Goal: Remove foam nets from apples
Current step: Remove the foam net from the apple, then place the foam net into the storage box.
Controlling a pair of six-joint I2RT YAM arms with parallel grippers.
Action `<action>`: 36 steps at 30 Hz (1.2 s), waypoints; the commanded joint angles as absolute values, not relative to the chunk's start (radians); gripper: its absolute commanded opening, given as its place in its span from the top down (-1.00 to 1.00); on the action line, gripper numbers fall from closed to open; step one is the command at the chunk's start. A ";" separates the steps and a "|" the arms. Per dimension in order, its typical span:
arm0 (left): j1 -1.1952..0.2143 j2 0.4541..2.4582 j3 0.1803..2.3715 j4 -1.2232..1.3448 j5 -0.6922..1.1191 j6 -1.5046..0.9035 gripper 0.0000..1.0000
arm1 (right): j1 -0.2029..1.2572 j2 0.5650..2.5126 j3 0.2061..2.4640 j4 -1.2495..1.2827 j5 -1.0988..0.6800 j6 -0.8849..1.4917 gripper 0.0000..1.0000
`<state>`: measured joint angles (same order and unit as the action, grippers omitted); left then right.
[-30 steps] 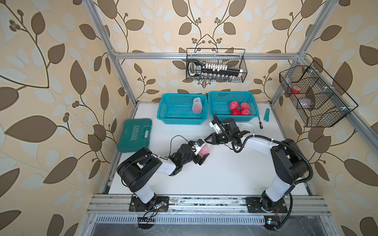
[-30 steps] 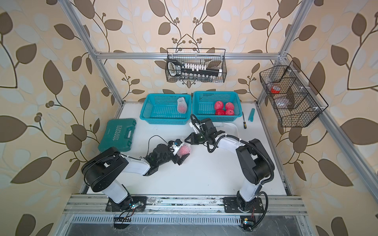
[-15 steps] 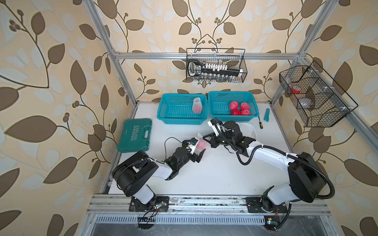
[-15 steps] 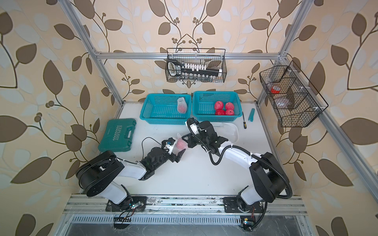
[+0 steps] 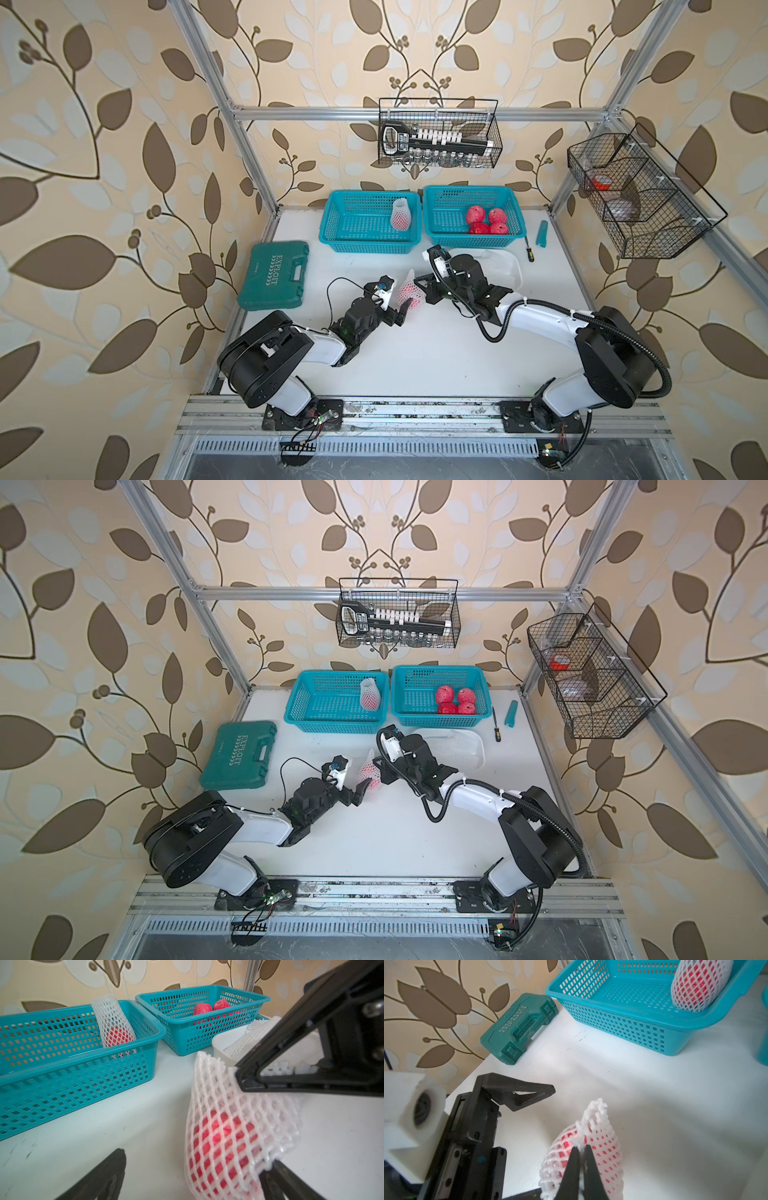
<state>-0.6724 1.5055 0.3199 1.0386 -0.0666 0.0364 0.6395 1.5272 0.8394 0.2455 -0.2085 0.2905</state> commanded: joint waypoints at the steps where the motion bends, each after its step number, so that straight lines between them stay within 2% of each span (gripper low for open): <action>1: -0.665 1.489 0.332 1.007 -0.009 0.012 -0.97 | 0.643 1.505 0.865 0.211 -0.161 0.287 1.00; 11: -0.665 1.538 0.350 0.976 0.185 0.032 -0.97 | 0.629 1.516 0.898 0.186 -0.185 0.323 1.00; 21: -0.664 1.398 0.328 0.933 0.104 0.058 -0.97 | 0.596 1.450 0.921 0.147 -0.213 0.339 1.00; 27: -0.628 1.344 0.342 0.941 0.125 0.008 -0.97 | 0.470 1.409 0.931 0.199 -0.382 0.445 1.00; 31: -0.598 1.309 0.371 0.914 0.183 -0.013 -0.97 | 0.408 1.398 0.946 0.227 -0.420 0.485 1.00; 36: -0.597 1.271 0.458 0.749 0.202 0.038 -0.97 | 0.277 1.387 0.937 0.298 -0.423 0.593 1.00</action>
<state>-0.6006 1.3060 0.3927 0.8192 0.1562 0.0166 0.3363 1.4040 0.9165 0.2424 -0.3912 0.5079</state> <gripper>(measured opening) 0.987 0.048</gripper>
